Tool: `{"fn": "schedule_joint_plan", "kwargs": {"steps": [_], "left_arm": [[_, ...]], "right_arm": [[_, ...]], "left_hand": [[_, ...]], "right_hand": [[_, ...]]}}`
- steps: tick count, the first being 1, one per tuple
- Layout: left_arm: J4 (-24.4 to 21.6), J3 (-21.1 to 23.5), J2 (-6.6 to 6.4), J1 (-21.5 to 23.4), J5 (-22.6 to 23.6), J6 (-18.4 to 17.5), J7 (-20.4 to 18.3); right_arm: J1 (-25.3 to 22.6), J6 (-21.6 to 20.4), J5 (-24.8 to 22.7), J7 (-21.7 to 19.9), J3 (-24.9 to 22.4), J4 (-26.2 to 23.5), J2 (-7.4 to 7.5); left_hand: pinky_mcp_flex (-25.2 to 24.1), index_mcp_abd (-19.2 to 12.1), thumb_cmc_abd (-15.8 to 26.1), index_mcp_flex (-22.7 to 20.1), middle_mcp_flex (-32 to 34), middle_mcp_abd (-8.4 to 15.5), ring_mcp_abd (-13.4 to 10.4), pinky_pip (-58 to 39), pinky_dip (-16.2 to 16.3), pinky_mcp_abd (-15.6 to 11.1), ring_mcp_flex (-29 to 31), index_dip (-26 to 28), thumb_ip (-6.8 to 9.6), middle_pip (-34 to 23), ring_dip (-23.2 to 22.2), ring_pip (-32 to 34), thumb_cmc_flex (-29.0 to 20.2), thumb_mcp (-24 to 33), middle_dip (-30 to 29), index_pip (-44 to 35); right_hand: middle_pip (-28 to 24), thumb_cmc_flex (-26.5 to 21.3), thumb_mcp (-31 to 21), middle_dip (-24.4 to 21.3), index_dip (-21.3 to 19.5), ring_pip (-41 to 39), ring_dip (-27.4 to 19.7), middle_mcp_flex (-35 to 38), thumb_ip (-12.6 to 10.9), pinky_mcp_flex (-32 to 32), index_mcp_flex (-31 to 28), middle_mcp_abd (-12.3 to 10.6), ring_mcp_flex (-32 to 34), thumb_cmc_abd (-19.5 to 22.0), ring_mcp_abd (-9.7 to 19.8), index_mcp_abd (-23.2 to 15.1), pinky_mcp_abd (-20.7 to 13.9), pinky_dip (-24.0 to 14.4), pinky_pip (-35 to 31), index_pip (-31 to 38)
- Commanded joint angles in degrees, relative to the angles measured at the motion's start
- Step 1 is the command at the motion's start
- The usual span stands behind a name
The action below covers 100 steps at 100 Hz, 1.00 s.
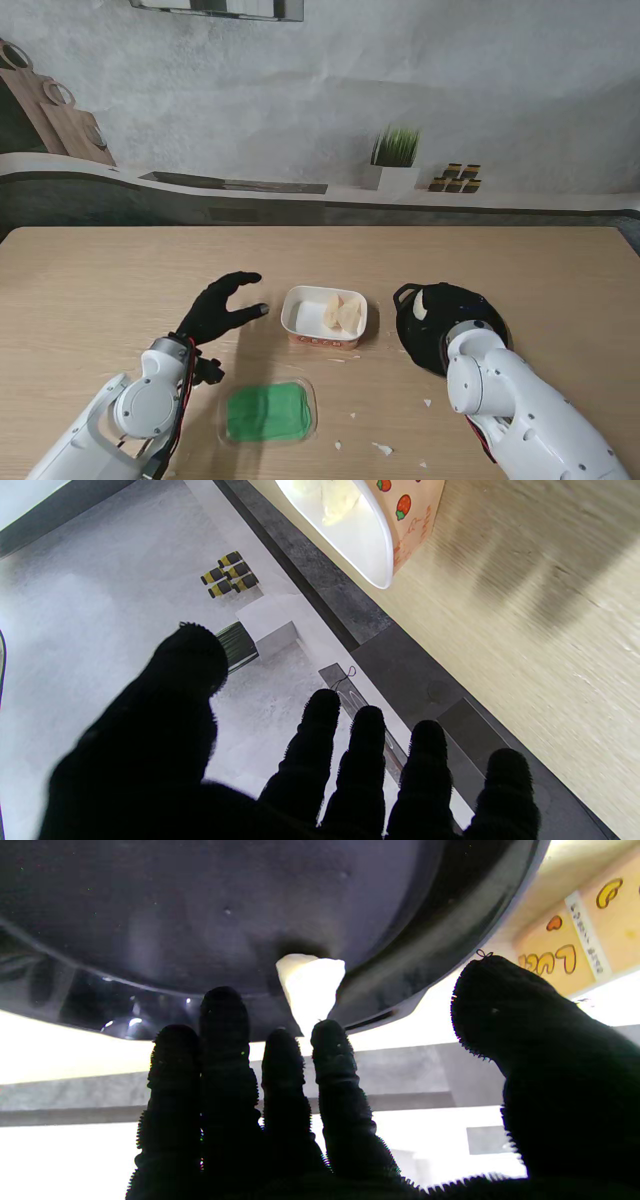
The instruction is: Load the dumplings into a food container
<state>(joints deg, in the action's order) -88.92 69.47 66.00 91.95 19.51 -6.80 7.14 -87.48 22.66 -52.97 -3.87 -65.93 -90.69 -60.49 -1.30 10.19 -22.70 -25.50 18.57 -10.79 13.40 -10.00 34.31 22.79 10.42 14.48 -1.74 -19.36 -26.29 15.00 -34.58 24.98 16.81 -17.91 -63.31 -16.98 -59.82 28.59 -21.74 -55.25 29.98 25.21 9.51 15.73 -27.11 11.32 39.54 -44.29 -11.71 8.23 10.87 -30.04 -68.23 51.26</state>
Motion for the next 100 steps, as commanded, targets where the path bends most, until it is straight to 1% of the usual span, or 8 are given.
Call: {"fn": "schedule_joint_plan", "kwargs": {"steps": [1, 14, 39, 55, 66, 87, 100], "left_arm": [[-0.51, 0.25, 0.16, 0.64, 0.09, 0.09, -0.80], [-0.58, 0.44, 0.13, 0.89, 0.23, 0.16, -0.80], [-0.39, 0.00, 0.13, 0.65, 0.17, 0.55, -0.96], [-0.26, -0.40, 0.14, 0.42, 0.19, 0.67, -0.97], [0.04, -0.42, 0.16, 0.26, 0.14, 0.48, -0.93], [0.13, -0.36, 0.17, 0.30, 0.05, 0.48, -0.91], [0.25, -0.29, 0.14, 0.26, 0.04, 0.30, -1.01]], "right_arm": [[0.29, 0.04, -0.18, -0.82, 0.35, 0.92, -0.97], [1.05, 1.54, -0.21, 0.46, 0.99, 2.05, -1.20], [2.66, 3.87, -0.87, 1.02, 1.90, 3.74, -1.30], [4.72, 6.14, 0.07, 1.55, 3.39, 5.63, -1.55], [5.87, 7.55, 1.69, 1.52, 4.38, 6.41, -1.77], [7.65, 9.88, 2.91, 1.38, 6.42, 7.82, -1.97], [8.94, 11.23, 3.50, 1.55, 7.99, 9.32, -2.12]], "left_hand": [[-0.83, -1.02, 0.24, -0.19, -0.16, -0.59, -0.15, 1.59, -0.22, -1.39, 0.17, 0.34, 1.00, 0.25, -0.82, 0.28, -0.09, -0.58, -0.31, -0.27], [-0.87, -0.98, 0.19, -0.18, -0.12, -0.62, -0.21, 1.61, -0.22, -1.40, 0.24, 0.33, 1.01, 0.21, -0.84, 0.29, -0.13, -0.58, -0.29, -0.26], [-0.89, -1.05, 0.26, -0.13, -0.20, -0.60, -0.27, 1.61, -0.21, -1.48, 0.17, 0.33, 1.01, 0.23, -0.84, 0.22, -0.07, -0.53, -0.28, -0.26], [-0.92, -0.97, 0.23, -0.05, -0.21, -0.65, -0.27, 1.61, -0.20, -1.43, 0.21, 0.33, 1.01, 0.22, -0.87, 0.25, -0.11, -0.51, -0.28, -0.27], [-0.92, -1.01, 0.24, 0.10, -0.22, -0.56, -0.21, 1.61, -0.19, -1.42, 0.23, 0.32, 1.00, 0.21, -0.88, 0.26, -0.01, -0.56, -0.28, -0.25], [-0.93, -0.82, 0.13, 0.10, -0.18, -0.50, -0.19, 1.62, -0.19, -1.46, 0.18, 0.33, 1.01, 0.17, -0.88, 0.24, -0.12, -0.47, -0.26, -0.31], [-0.94, -0.83, 0.13, 0.17, -0.21, -0.52, -0.23, 1.62, -0.18, -1.41, 0.21, 0.31, 1.01, 0.16, -0.90, 0.27, -0.09, -0.43, -0.26, -0.30]], "right_hand": [[-2.04, -0.74, -0.26, 0.70, -0.06, -1.14, 0.80, -1.95, 1.12, -0.50, 1.83, 1.61, 0.29, 0.30, -1.88, 2.28, 0.81, 0.76, -2.59, 0.33], [-2.13, -1.73, -0.27, 0.64, -0.23, -1.58, 1.02, -2.16, 0.89, -0.63, 2.62, 1.49, 0.09, 0.86, -1.46, 2.38, 0.42, 1.03, -2.96, 1.31], [-1.94, -3.18, -0.66, 0.47, -0.25, -2.22, 1.43, -3.08, 0.47, -1.31, 4.05, 1.19, -0.93, 1.71, -0.78, 2.22, -0.48, 1.26, -3.37, 1.91], [-1.75, -3.05, -0.28, 0.35, -0.20, -2.30, 1.58, -4.05, 0.47, -1.87, 5.13, 0.89, -1.75, 1.79, -0.59, 2.23, -0.84, 1.42, -3.37, 2.16], [-1.75, -2.70, -0.12, 0.31, -0.12, -2.03, 1.50, -4.22, 0.51, -1.95, 5.20, 0.94, -1.99, 1.47, -0.60, 2.37, -0.85, 1.53, -3.31, 2.28], [-1.85, -3.52, -0.62, 0.26, 0.07, -1.86, 1.44, -3.96, 0.36, -1.81, 4.96, 0.78, -1.71, 1.42, -0.43, 2.10, -0.96, 1.64, -3.37, 2.45], [-1.89, -4.83, -1.43, 0.24, 0.08, -1.91, 1.46, -3.79, 0.07, -1.56, 4.89, 0.54, -1.50, 1.45, -0.30, 1.88, -1.08, 1.74, -3.39, 2.72]]}}
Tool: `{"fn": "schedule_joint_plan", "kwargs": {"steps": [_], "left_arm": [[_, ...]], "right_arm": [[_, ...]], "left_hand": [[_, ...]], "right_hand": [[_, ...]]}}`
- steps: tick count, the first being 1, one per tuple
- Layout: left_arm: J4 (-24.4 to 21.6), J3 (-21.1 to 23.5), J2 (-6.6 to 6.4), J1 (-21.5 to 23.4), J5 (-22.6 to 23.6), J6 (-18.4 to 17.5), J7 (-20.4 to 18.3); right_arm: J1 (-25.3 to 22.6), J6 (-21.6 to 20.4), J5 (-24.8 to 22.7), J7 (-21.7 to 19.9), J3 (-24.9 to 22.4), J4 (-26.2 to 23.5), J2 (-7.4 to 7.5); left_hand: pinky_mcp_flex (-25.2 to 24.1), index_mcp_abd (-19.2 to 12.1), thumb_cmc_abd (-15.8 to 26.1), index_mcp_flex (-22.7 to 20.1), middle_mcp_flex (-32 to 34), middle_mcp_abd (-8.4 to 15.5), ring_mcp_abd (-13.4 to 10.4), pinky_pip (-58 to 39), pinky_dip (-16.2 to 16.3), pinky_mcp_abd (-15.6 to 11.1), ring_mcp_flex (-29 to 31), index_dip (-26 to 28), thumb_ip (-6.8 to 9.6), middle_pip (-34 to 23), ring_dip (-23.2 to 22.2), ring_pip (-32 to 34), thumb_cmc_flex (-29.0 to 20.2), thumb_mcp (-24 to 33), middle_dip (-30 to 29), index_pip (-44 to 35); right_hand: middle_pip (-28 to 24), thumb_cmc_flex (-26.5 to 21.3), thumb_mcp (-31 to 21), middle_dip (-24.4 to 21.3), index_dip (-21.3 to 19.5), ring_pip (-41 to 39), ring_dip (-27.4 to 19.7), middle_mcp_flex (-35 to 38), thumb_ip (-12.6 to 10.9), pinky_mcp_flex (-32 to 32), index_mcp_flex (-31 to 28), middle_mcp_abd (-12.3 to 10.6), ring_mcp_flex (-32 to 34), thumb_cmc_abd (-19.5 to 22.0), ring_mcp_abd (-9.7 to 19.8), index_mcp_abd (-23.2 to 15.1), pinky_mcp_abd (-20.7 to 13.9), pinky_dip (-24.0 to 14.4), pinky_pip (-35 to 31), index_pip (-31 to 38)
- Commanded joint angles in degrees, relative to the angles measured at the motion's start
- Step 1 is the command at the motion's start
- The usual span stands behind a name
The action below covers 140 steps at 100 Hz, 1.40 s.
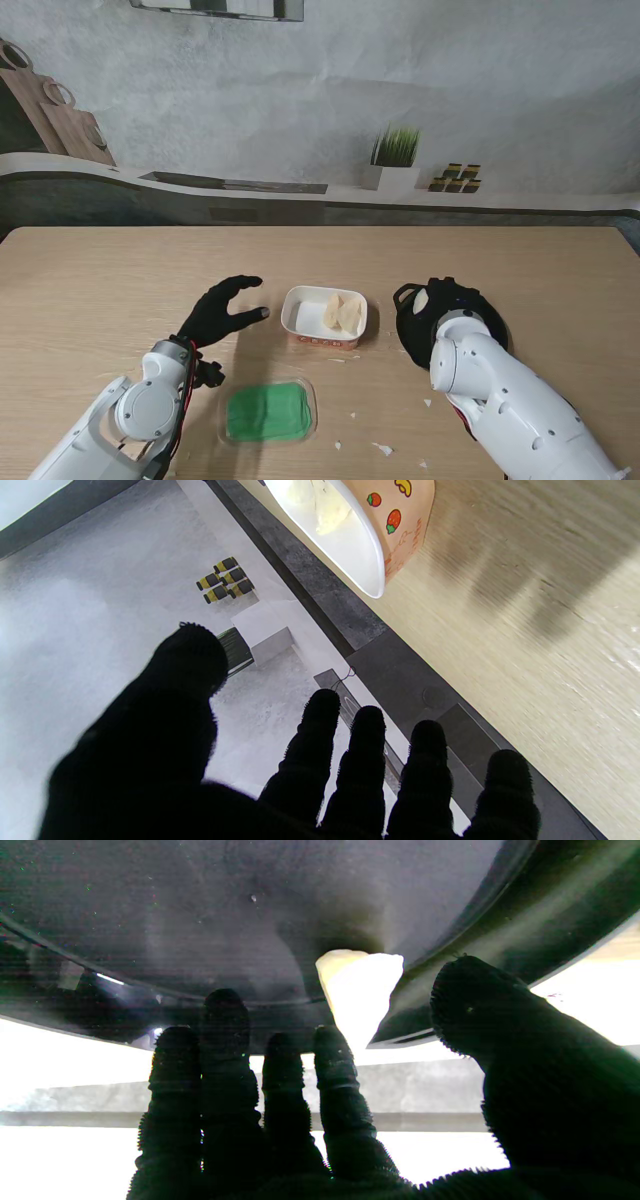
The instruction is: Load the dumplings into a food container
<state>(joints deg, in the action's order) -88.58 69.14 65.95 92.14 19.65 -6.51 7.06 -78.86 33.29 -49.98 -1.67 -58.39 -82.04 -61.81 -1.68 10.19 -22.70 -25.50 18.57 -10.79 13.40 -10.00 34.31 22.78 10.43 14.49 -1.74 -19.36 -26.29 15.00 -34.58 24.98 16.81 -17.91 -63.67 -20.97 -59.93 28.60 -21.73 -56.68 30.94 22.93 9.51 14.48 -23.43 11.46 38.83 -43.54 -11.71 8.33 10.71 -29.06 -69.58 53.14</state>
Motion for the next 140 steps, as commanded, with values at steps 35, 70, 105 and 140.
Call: {"fn": "schedule_joint_plan", "kwargs": {"steps": [35, 70, 105, 140], "left_arm": [[-0.04, 0.18, 0.18, 0.12, -0.20, -0.06, -1.02], [-0.07, 0.95, 0.14, 0.36, -0.50, -0.83, -1.17], [0.17, 1.27, 0.08, 0.39, -0.24, -1.36, -1.19], [0.31, 1.55, 0.07, 0.51, -0.15, -1.71, -1.11]], "right_arm": [[3.04, 2.90, 2.35, 0.21, 4.24, 3.76, -1.32], [4.62, 3.76, 0.26, -1.05, 7.35, 5.42, -0.80], [4.88, 1.11, -2.30, -1.00, 7.78, 7.20, -0.28], [5.90, -0.67, -3.37, 0.95, 9.33, 9.77, -0.32]], "left_hand": [[-0.61, -0.82, 0.02, 0.15, -0.25, -0.54, -0.16, 1.65, -0.19, -1.41, 0.27, 0.28, 0.99, 0.17, -0.91, 0.29, -0.05, -0.29, -0.27, -0.33], [-0.67, -0.80, -0.10, 0.22, -0.24, -0.42, -0.08, 1.68, -0.20, -1.37, 0.44, 0.25, 0.98, 0.14, -0.92, 0.32, -0.08, -0.28, -0.26, -0.28], [-0.67, -0.80, -0.14, 0.26, -0.25, -0.43, -0.09, 1.69, -0.21, -1.36, 0.54, 0.27, 0.97, 0.12, -0.94, 0.34, -0.06, -0.13, -0.25, -0.34], [-0.67, -0.76, -0.16, 0.15, -0.23, -0.52, -0.15, 1.70, -0.23, -1.35, 0.54, 0.27, 0.95, 0.12, -0.94, 0.35, 0.00, -0.07, -0.25, -0.39]], "right_hand": [[-1.55, -0.67, -1.58, 0.20, 0.13, -0.82, 0.66, -1.34, 0.16, 0.00, 1.38, 0.25, -0.44, 0.67, 0.07, 1.73, -1.23, 0.96, -2.35, 1.39], [-1.46, -6.03, -5.58, 0.24, -0.30, -1.74, 1.06, -1.14, -0.46, 0.30, 2.09, -2.19, -0.43, -2.22, 1.80, -0.88, -2.36, 1.20, -2.92, 2.36], [-1.77, -7.22, -7.41, 0.46, -1.94, -3.26, 1.84, 0.19, -0.39, 1.09, 1.97, -5.41, 0.19, -4.55, 3.78, -5.18, -3.16, 0.98, -4.06, 4.13], [-4.42, -9.10, -10.68, 3.07, -7.98, -4.85, 1.57, 10.67, -0.89, 4.00, -6.52, -7.56, 6.25, -4.28, 2.65, -10.67, -0.35, 0.99, -6.56, 8.17]]}}
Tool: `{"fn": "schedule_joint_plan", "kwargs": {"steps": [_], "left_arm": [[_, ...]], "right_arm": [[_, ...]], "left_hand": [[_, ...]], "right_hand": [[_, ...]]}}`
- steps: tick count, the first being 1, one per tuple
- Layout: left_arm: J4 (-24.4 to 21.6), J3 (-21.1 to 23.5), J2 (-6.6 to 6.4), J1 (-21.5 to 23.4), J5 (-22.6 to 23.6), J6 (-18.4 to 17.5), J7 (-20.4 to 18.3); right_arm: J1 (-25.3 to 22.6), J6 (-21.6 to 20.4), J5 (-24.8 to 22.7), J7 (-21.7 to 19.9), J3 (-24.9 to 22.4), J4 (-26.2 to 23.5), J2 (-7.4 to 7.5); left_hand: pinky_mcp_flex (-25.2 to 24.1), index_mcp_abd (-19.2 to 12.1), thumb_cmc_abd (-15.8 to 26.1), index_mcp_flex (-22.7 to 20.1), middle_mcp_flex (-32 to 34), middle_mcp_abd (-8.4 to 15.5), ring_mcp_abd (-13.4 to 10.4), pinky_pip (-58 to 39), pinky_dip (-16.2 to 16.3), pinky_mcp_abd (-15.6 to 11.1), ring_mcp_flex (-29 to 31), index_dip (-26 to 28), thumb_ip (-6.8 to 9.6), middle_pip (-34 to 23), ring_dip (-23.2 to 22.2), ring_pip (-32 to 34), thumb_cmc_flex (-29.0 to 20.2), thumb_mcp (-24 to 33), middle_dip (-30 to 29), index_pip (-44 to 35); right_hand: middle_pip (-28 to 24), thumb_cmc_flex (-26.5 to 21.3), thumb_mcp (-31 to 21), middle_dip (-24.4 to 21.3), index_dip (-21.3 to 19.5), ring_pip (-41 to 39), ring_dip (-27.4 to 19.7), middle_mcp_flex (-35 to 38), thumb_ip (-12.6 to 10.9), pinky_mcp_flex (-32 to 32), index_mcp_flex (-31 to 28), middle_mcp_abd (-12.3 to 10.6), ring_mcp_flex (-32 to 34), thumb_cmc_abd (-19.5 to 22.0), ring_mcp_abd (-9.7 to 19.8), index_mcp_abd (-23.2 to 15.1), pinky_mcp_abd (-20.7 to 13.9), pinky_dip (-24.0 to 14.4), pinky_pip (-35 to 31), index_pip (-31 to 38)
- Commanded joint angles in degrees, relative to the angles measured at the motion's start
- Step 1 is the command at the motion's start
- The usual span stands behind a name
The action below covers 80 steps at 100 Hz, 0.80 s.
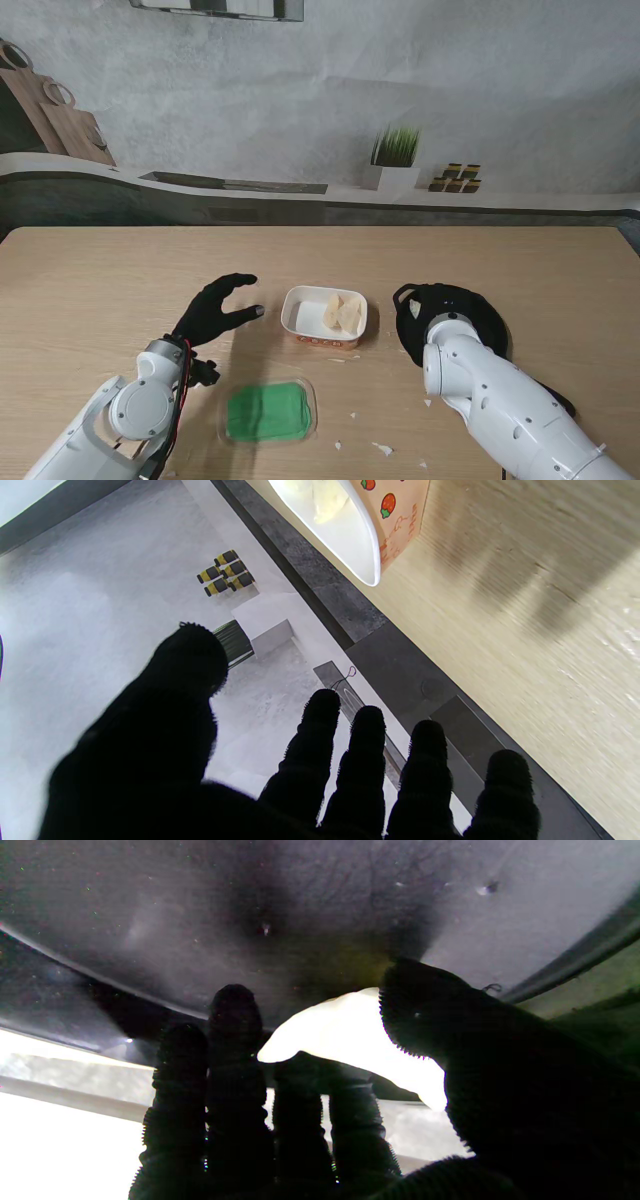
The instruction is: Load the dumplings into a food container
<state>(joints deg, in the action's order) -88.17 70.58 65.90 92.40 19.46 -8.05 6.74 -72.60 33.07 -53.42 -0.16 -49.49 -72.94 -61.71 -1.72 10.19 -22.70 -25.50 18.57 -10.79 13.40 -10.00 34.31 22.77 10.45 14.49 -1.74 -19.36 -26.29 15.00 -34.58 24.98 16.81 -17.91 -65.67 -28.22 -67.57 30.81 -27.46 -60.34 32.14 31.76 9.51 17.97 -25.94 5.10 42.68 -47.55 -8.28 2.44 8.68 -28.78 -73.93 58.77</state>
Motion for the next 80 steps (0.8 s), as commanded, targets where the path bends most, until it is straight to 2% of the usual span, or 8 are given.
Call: {"fn": "schedule_joint_plan", "kwargs": {"steps": [1, 5, 8, 21, 33, 47, 80], "left_arm": [[-0.09, 0.12, 0.12, 0.24, 0.04, -0.18, -0.79], [-0.08, 0.13, 0.13, 0.25, 0.00, -0.19, -0.79], [-0.07, 0.13, 0.13, 0.25, -0.02, -0.19, -0.79], [-0.04, 0.15, 0.11, 0.28, -0.06, -0.26, -0.87], [-0.08, 0.23, 0.10, 0.37, -0.02, -0.28, -0.90], [-0.04, 0.34, 0.10, 0.40, 0.06, -0.38, -0.82], [0.09, 0.50, 0.11, 0.40, 0.00, -0.65, -0.77]], "right_arm": [[-0.33, -0.47, 0.04, -0.54, 0.47, 0.71, -0.42], [-0.23, -0.58, -0.10, -0.38, 0.63, 0.90, -0.41], [-0.17, -0.70, -0.20, -0.22, 0.72, 1.06, -0.42], [0.14, -1.10, -0.43, 0.63, 1.24, 1.86, -0.49], [0.30, -1.00, -0.31, 1.47, 1.54, 2.40, -0.64], [0.14, -1.06, -0.40, 2.73, 1.26, 2.68, -0.83], [-2.94, -4.13, -3.64, 3.11, -3.67, -1.53, -0.33]], "left_hand": [[-0.62, -0.80, -0.14, 0.18, -0.22, -0.51, -0.18, 1.69, -0.23, -1.39, 0.52, 0.26, 0.95, 0.12, -0.94, 0.35, 0.02, -0.07, -0.25, -0.38], [-0.60, -0.80, -0.17, 0.16, -0.28, -0.51, -0.09, 1.68, -0.23, -1.41, 0.52, 0.27, 0.96, 0.15, -0.94, 0.35, -0.03, -0.05, -0.26, -0.38], [-0.60, -0.74, -0.18, 0.19, -0.20, -0.47, -0.09, 1.69, -0.23, -1.40, 0.50, 0.26, 0.94, 0.11, -0.94, 0.34, 0.03, -0.07, -0.25, -0.36], [-0.60, -0.74, -0.15, 0.18, -0.23, -0.46, -0.08, 1.70, -0.24, -1.33, 0.54, 0.26, 0.95, 0.11, -0.94, 0.36, -0.03, -0.02, -0.25, -0.36], [-0.59, -0.67, -0.21, 0.12, -0.15, -0.40, -0.01, 1.70, -0.25, -1.37, 0.52, 0.26, 0.94, 0.09, -0.93, 0.36, -0.05, -0.03, -0.25, -0.38], [-0.58, -0.79, -0.09, 0.14, -0.21, -0.52, -0.07, 1.71, -0.27, -1.39, 0.55, 0.25, 0.94, 0.11, -0.95, 0.40, 0.00, -0.03, -0.26, -0.37], [-0.49, -0.78, -0.08, 0.16, -0.17, -0.50, -0.04, 1.68, -0.28, -1.27, 0.60, 0.25, 0.94, 0.06, -0.95, 0.44, -0.03, 0.00, -0.26, -0.36]], "right_hand": [[-2.51, -2.00, -3.12, 0.89, -2.30, -1.24, 0.35, 2.16, -0.85, 0.61, -4.20, -1.19, 2.65, -0.29, -0.72, -4.86, 1.73, 0.70, -2.27, 2.56], [-2.69, -3.28, -3.41, 0.98, -0.13, -1.37, -0.14, 3.60, 3.00, 1.36, -5.26, -1.12, 4.22, -0.79, -0.67, -5.52, 2.14, 0.79, -2.67, 3.23], [-3.22, -3.88, -3.60, -0.04, 1.86, -1.72, -0.41, 4.71, 4.57, 1.88, -5.66, -1.12, 5.34, -1.16, -0.67, -5.98, 2.36, 0.84, -2.90, 4.73], [-5.72, -6.63, -4.27, -4.89, 5.37, -2.98, -1.18, 9.10, 7.42, 3.64, -8.01, -0.66, 9.74, -1.93, -0.51, -8.14, 3.30, 0.84, -3.53, 9.07], [-6.34, -9.06, -4.58, -6.40, 6.80, -4.20, -1.71, 14.77, 7.62, 6.02, -11.99, -0.33, 14.42, -1.58, -0.86, -10.29, 4.14, 0.67, -4.39, 11.37], [-5.57, -10.20, -5.13, -6.70, 7.54, -3.99, -2.87, 18.70, 7.44, 7.11, -16.02, 0.04, 17.48, -0.97, -1.32, -10.85, 4.50, 0.72, -4.66, 11.43], [-3.78, -12.02, -6.98, -5.89, 7.24, -4.08, -4.32, 22.21, 7.64, 8.81, -20.03, 1.83, 20.07, -2.65, -3.13, -9.06, 5.81, 0.95, -4.83, 10.93]]}}
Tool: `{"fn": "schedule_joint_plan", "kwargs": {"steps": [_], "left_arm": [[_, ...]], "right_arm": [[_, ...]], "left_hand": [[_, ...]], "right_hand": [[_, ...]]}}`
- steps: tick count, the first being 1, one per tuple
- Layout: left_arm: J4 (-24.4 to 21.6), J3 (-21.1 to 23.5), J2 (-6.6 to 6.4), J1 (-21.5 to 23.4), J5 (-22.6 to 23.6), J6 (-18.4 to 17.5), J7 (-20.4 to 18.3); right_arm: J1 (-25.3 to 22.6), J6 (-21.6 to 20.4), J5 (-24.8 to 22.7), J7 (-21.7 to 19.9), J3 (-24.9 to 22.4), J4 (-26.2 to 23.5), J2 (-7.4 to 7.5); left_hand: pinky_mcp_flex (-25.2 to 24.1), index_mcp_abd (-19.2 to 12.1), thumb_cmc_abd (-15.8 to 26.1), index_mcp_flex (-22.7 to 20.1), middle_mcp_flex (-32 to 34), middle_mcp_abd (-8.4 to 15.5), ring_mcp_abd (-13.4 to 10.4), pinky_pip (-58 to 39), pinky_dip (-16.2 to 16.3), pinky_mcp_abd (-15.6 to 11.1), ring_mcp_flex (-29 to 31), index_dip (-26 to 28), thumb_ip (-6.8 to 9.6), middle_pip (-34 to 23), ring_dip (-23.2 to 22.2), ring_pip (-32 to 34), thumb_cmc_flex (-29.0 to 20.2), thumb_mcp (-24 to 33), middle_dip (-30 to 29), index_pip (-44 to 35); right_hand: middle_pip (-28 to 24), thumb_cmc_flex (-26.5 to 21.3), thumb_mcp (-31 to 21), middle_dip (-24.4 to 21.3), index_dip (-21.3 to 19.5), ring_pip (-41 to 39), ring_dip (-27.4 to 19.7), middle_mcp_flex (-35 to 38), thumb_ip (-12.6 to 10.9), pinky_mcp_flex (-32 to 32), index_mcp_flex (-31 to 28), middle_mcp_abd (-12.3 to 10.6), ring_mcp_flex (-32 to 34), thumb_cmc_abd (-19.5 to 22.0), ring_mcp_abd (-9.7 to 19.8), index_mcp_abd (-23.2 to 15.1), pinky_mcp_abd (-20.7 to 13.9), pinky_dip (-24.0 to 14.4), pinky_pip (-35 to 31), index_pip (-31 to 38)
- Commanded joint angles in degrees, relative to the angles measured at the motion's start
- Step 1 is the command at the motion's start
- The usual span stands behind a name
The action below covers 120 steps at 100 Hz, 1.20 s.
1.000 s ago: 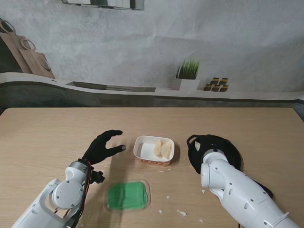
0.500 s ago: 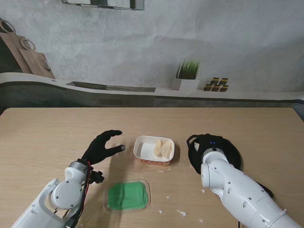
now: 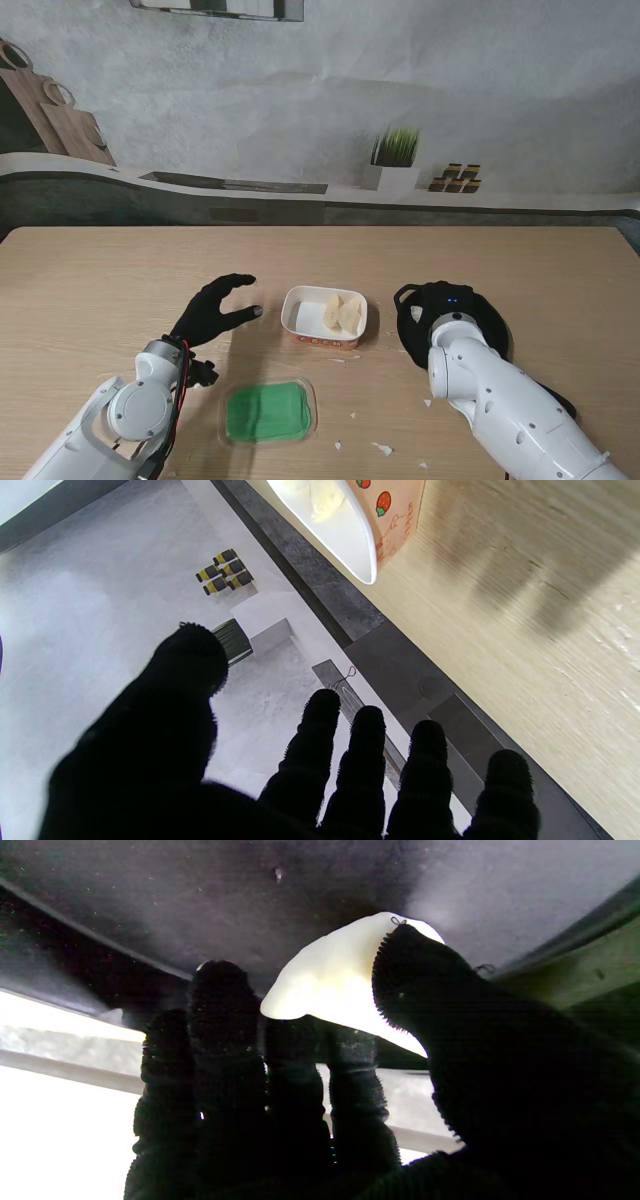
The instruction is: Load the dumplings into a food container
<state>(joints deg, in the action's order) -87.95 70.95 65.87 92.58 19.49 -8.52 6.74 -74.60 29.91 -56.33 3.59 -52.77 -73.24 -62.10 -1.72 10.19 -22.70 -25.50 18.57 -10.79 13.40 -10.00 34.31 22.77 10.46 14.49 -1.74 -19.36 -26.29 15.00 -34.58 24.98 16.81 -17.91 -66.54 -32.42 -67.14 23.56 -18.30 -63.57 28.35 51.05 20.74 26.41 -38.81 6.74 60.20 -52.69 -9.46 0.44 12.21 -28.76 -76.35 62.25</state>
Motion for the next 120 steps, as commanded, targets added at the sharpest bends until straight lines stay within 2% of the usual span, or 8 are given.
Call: {"fn": "schedule_joint_plan", "kwargs": {"steps": [1, 45, 74, 100, 114, 120], "left_arm": [[-0.13, 0.14, 0.14, 0.23, -0.04, -0.18, -0.76], [0.10, 0.59, 0.10, 0.37, 0.32, -0.96, -0.60], [0.20, 0.61, 0.09, 0.30, 0.37, -1.17, -0.56], [0.22, 1.20, 0.13, 0.57, 0.45, -1.76, -0.21], [0.37, 1.54, 0.16, 0.70, 0.03, -2.14, -0.23], [0.50, 1.62, 0.15, 0.62, -0.16, -2.30, -0.36]], "right_arm": [[-1.06, -1.09, -0.87, -0.66, -0.56, -1.40, 0.08], [-6.00, -5.12, -4.14, -0.56, -8.13, -7.61, 0.47], [-8.69, -7.31, -1.59, 1.92, -12.72, -11.32, -0.25], [-9.15, -9.48, -0.30, -0.31, -13.41, -16.87, -0.37], [-9.94, -10.08, -1.89, -1.88, -14.11, -18.26, 0.00], [-10.54, -11.28, -3.52, -3.43, -15.01, -18.48, 0.44]], "left_hand": [[-0.49, -0.79, -0.10, 0.13, -0.17, -0.51, -0.07, 1.68, -0.28, -1.27, 0.57, 0.25, 0.93, 0.06, -0.95, 0.44, 0.01, -0.03, -0.26, -0.38], [-0.43, -0.72, -0.16, 0.08, -0.17, -0.59, -0.02, 1.68, -0.32, -1.25, 0.60, 0.26, 0.94, 0.07, -0.94, 0.51, -0.02, -0.02, -0.28, -0.41], [-0.40, -0.76, -0.10, 0.13, -0.20, -0.50, -0.11, 1.68, -0.35, -1.27, 0.59, 0.24, 0.93, 0.09, -0.92, 0.51, 0.01, -0.05, -0.29, -0.36], [-0.36, -0.67, -0.06, 0.10, -0.08, -0.58, -0.07, 1.66, -0.36, -1.25, 0.62, 0.23, 0.94, 0.04, -0.92, 0.54, 0.01, -0.08, -0.28, -0.37], [-0.36, -0.73, -0.10, 0.03, -0.11, -0.63, -0.04, 1.67, -0.37, -1.25, 0.58, 0.23, 0.94, 0.10, -0.89, 0.49, -0.04, -0.10, -0.31, -0.36], [-0.36, -0.81, -0.11, 0.04, -0.12, -0.53, -0.05, 1.67, -0.37, -1.28, 0.62, 0.22, 0.92, 0.12, -0.89, 0.50, 0.05, -0.16, -0.31, -0.34]], "right_hand": [[-2.86, -7.83, -7.50, 1.42, -1.97, -0.86, -0.56, 2.94, -3.56, 0.47, -7.22, 0.20, 2.61, 2.42, -2.06, -6.96, 2.30, 0.94, -2.42, 7.43], [-2.25, -8.96, -9.60, 3.27, -3.51, -2.28, -0.94, 3.72, -3.27, 2.34, -8.30, 2.45, 3.82, 1.21, -3.30, -4.32, 2.33, 1.26, -2.75, 7.02], [-2.27, -9.38, -9.75, 3.85, -4.03, -2.78, -0.96, 3.43, -3.28, 2.15, -8.19, 3.04, 3.57, 1.48, -3.81, -3.91, 2.75, 1.38, -2.73, 6.77], [-2.23, -9.55, -10.08, 4.11, -4.51, -3.17, -0.96, 3.64, -3.28, 2.37, -8.53, 3.28, 3.73, 0.93, -3.94, -3.89, 2.97, 1.38, -2.91, 6.77], [-1.81, -9.26, -9.64, 4.03, -4.40, -3.03, -1.14, 3.79, -2.98, 2.39, -8.64, 3.18, 3.61, 0.65, -3.92, -3.97, 3.10, 1.43, -2.93, 6.12], [-0.93, -8.13, -7.57, 3.40, -3.62, -2.11, -1.42, 2.81, -3.16, 1.49, -8.09, 2.39, 2.18, 2.09, -3.13, -4.95, 2.19, 1.54, -2.66, 4.53]]}}
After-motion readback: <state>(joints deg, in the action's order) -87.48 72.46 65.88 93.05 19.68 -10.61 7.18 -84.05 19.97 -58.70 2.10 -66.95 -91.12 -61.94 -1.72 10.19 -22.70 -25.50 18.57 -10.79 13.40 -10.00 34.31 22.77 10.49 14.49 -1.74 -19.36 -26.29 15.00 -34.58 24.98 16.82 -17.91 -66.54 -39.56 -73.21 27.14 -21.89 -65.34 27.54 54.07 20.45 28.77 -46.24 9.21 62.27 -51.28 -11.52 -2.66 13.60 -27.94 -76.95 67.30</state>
